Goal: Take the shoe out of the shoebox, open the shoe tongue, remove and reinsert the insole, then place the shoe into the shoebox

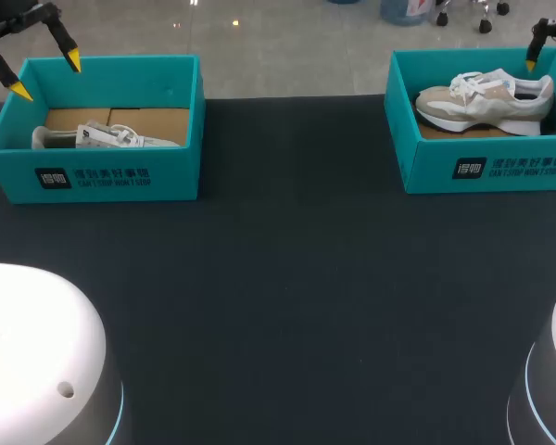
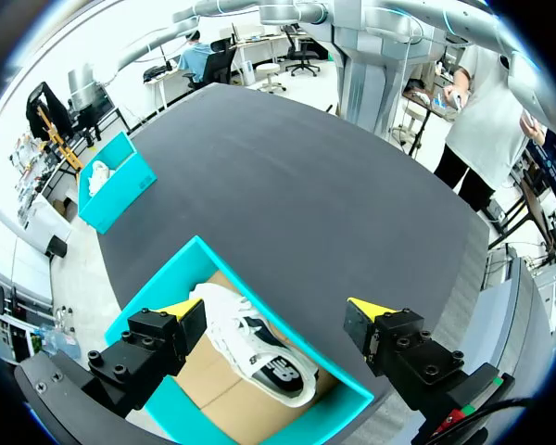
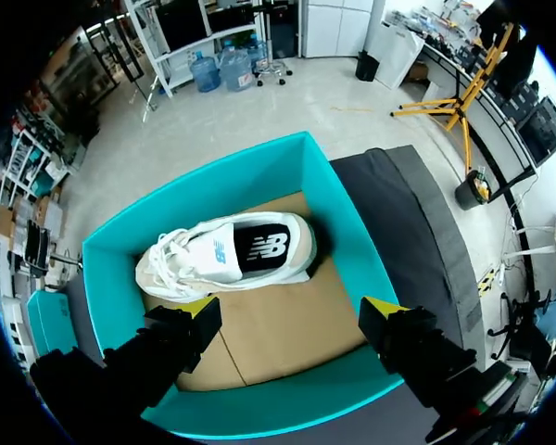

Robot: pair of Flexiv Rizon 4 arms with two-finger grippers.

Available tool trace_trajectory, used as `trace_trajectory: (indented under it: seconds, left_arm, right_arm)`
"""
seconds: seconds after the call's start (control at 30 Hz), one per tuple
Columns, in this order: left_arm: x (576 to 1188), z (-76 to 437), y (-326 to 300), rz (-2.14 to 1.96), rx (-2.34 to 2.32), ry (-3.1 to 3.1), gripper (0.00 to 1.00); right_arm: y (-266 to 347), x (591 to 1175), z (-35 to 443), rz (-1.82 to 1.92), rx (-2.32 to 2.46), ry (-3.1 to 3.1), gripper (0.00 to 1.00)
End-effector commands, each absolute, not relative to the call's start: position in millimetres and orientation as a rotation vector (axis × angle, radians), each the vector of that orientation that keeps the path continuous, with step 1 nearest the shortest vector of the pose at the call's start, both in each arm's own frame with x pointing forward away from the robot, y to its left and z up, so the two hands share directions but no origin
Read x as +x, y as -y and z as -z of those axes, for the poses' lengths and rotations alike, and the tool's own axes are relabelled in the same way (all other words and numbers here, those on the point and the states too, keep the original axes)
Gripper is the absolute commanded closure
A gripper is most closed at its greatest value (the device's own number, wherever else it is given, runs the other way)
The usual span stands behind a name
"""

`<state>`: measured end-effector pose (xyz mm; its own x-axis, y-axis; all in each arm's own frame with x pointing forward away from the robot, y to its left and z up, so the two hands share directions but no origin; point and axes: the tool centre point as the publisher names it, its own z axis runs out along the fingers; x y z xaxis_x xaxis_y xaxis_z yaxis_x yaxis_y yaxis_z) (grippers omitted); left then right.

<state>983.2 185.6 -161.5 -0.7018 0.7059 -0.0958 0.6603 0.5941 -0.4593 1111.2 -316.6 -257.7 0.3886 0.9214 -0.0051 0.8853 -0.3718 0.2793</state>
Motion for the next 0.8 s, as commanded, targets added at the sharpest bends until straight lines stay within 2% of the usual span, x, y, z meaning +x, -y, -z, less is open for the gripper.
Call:
trace_trajectory:
  seconds: [0.03,0.17,0.23,0.37,0.43,0.53,0.63,0.8]
  left_arm:
    - [983.7,161.2,-186.1,-0.721,-1.170,2.716,0.00]
    - [983.7,161.2,-186.1,-0.721,-1.170,2.716,0.00]
    - [983.7,161.2,-186.1,-0.721,-1.170,2.716,0.00]
    - [983.7,161.2,-186.1,-0.721,-1.170,2.716,0.00]
    - [983.7,161.2,-186.1,-0.721,-1.170,2.716,0.00]
    - [983.7,161.2,-186.1,-0.721,-1.170,2.716,0.00]
    - [983.7,161.2,-186.1,-0.721,-1.170,2.716,0.00]
    - [983.7,161.2,-186.1,-0.721,-1.170,2.716,0.00]
  right_arm:
    - [319.3,1127.6,267.3,-0.141,2.427,-1.603,0.00]
    - [322.5,1134.2,274.0,-0.109,2.437,-1.596,0.02]
    - [323.6,1137.0,276.7,-0.099,2.449,-1.593,0.19]
    - [324.7,1141.4,282.0,-0.073,2.452,-1.587,0.19]
    - [326.2,1145.4,287.3,-0.055,2.455,-1.582,0.29]
    - [327.9,1150.8,294.3,-0.019,2.457,-1.576,0.32]
    - [330.1,1156.6,300.0,-0.010,2.462,-1.570,0.49]
    - [336.8,1163.1,306.5,0.016,2.477,-1.557,0.51]
